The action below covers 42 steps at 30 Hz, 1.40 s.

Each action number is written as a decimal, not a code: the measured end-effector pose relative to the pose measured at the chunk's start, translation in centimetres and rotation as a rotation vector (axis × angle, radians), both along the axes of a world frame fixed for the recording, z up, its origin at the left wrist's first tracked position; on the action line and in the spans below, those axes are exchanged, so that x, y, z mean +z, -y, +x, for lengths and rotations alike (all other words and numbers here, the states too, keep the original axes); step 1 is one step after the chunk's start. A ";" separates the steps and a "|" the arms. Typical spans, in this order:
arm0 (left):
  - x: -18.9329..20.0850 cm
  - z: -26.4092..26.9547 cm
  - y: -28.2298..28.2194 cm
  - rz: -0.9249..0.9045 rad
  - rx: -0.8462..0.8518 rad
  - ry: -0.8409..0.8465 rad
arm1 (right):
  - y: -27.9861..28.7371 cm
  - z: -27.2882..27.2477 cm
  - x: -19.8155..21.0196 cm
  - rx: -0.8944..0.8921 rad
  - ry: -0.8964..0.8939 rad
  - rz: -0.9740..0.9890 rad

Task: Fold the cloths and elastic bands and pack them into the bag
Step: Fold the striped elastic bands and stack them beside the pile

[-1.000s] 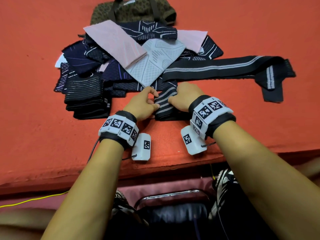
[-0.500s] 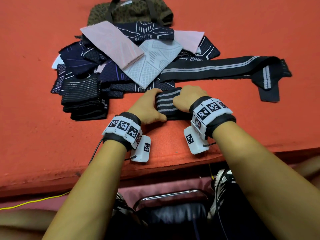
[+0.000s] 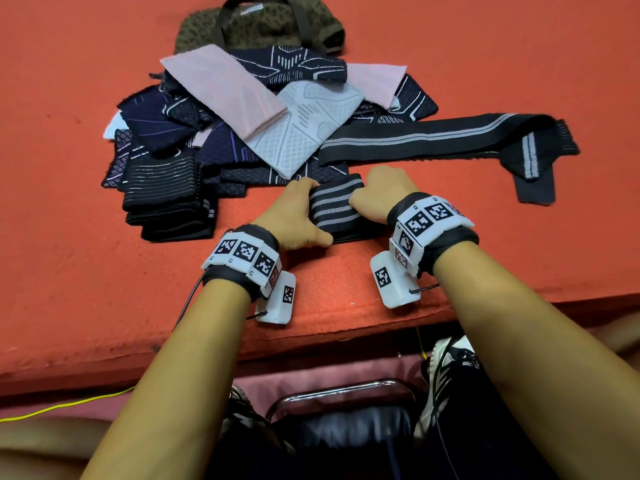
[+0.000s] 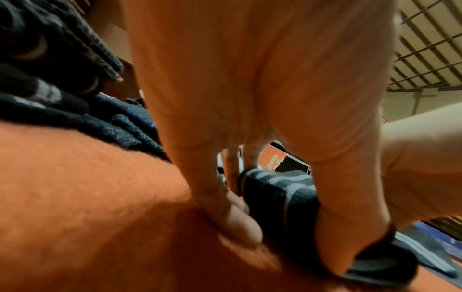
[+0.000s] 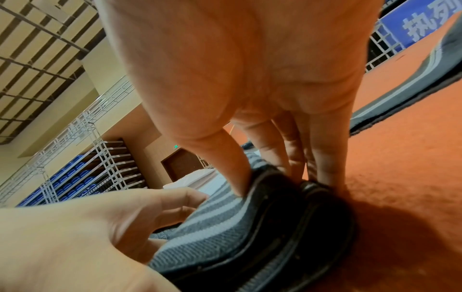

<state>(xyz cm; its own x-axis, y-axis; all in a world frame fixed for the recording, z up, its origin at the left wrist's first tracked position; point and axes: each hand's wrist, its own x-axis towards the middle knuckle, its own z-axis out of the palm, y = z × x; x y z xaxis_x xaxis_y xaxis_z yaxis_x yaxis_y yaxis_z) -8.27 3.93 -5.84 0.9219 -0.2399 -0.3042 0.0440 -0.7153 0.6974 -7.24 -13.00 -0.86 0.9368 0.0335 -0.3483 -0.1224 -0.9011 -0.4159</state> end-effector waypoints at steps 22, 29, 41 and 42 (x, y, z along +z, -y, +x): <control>0.5 -0.3 -0.5 -0.026 -0.017 -0.096 | -0.6 -0.3 0.2 0.004 -0.120 -0.077; 0.7 -0.5 -0.4 -0.095 0.002 -0.159 | -0.5 -0.3 0.1 0.010 -0.101 -0.074; 1.0 -1.1 -1.1 -0.130 0.147 -0.054 | -0.7 0.3 -1.2 0.055 -0.078 0.006; 1.1 -1.1 -1.3 -0.108 0.158 -0.045 | -0.9 0.3 -1.4 0.075 -0.076 0.024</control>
<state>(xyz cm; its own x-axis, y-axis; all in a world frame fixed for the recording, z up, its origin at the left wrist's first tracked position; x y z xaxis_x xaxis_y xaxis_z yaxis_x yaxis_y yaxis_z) -9.37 5.23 -4.71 0.9368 -0.1265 -0.3262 0.1828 -0.6180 0.7646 -6.92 -12.10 -2.22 0.9021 0.1119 -0.4167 -0.0869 -0.8988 -0.4296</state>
